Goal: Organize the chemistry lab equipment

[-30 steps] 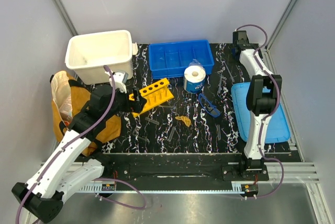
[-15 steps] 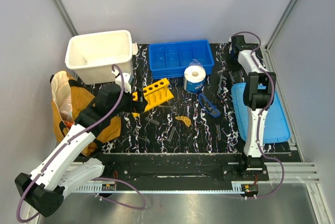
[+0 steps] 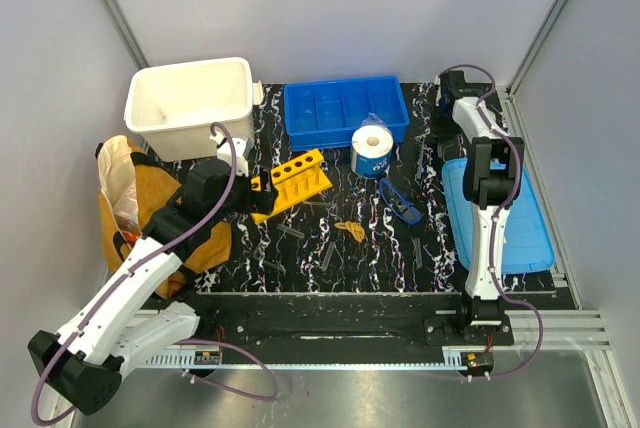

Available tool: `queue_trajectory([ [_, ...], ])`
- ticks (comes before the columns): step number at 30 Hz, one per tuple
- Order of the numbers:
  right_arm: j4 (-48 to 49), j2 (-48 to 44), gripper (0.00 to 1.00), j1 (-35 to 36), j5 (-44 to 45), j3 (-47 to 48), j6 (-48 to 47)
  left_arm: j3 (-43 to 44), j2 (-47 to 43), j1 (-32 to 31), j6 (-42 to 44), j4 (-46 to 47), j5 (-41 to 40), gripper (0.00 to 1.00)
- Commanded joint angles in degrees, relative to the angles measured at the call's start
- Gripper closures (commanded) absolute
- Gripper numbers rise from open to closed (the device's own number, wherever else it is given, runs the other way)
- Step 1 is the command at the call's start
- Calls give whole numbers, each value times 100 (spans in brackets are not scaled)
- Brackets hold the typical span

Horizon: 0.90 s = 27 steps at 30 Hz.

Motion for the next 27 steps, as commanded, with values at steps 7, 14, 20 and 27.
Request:
queue_trajectory([
  [7, 141, -395, 100, -23, -440, 418, 285, 197, -73, -21, 53, 207, -145, 6],
  [14, 326, -1054, 100, 144, -607, 602, 724, 171, -258, -21, 70, 207, -136, 6],
  [20, 703, -1266, 100, 434, -958, 997, 839, 170, -284, -21, 53, 216, -57, 6],
  [27, 1362, -976, 99, 1040, -1188, 1209, 505, 153, -363, -39, 61, 242, -30, 6],
])
